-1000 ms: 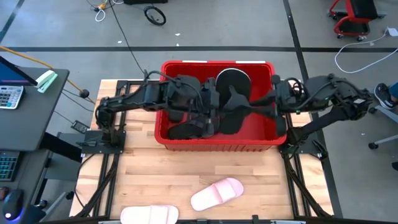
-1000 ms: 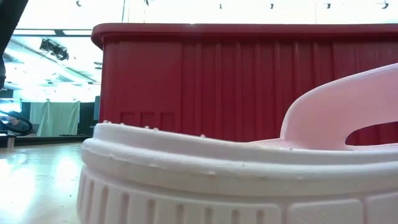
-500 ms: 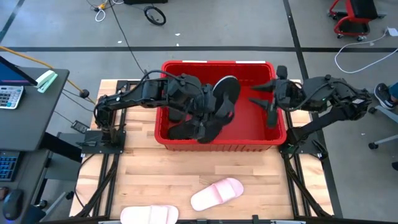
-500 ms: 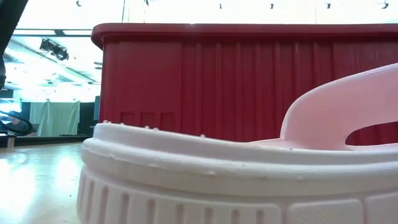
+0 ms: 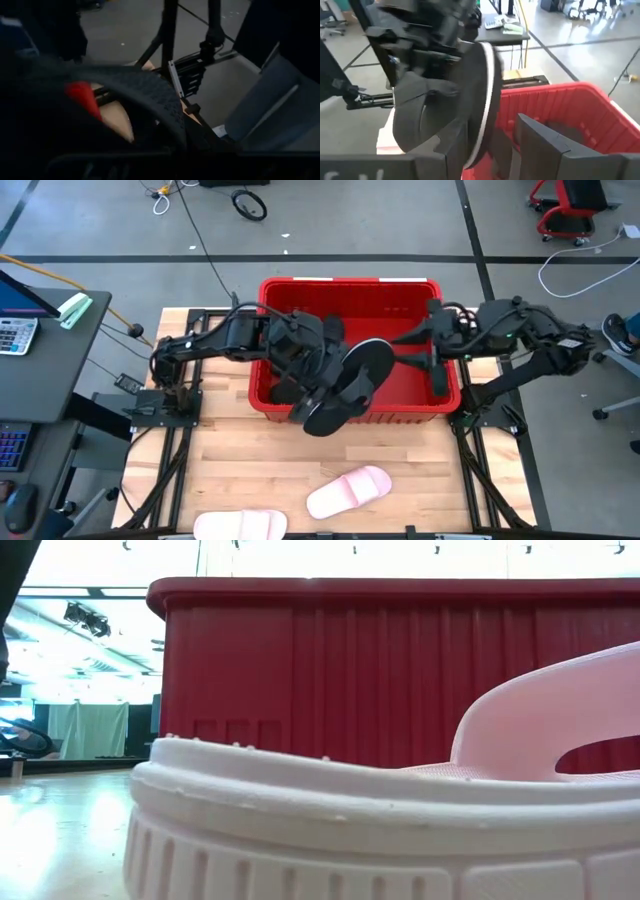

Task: Pick and place slides into bin
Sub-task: Put the black slipper into the red bin

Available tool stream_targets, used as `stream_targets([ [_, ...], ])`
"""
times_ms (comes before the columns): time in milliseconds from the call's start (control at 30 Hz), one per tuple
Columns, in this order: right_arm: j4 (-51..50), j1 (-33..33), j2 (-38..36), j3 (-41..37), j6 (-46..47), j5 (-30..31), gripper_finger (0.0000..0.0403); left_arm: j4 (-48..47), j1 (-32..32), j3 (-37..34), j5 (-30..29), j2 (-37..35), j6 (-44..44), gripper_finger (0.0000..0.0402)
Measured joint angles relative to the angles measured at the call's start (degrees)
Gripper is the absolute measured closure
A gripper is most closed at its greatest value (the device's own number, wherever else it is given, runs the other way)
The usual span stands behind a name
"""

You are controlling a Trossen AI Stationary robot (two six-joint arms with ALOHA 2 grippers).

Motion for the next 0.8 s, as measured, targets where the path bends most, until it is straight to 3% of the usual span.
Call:
stream_targets([
  [133,0.02,-1.21,1.92,-0.02,4.18,-0.39,0.0228,-0.03,-1.12,0.0,0.0,0.0,1.12,0.0398],
  [333,0.53,-1.71,5.44,-0.04,4.52,-6.06,0.0232,-0.29,-1.38,0.0,0.02,0.0,0.83,0.0398],
  [500,0.6,-1.71,6.58,-0.06,4.33,-6.58,0.0277,-2.67,-1.38,0.02,-0.58,0.0,-0.98,0.0397],
  [633,0.51,-1.69,5.83,-0.06,4.16,-6.62,0.0348,-4.97,-1.38,0.02,-5.02,0.02,-5.85,0.0391],
  [800,-0.18,-1.74,4.19,-0.11,4.71,-5.19,0.0349,-5.27,-1.22,0.05,-13.04,0.02,-11.61,0.0371],
])
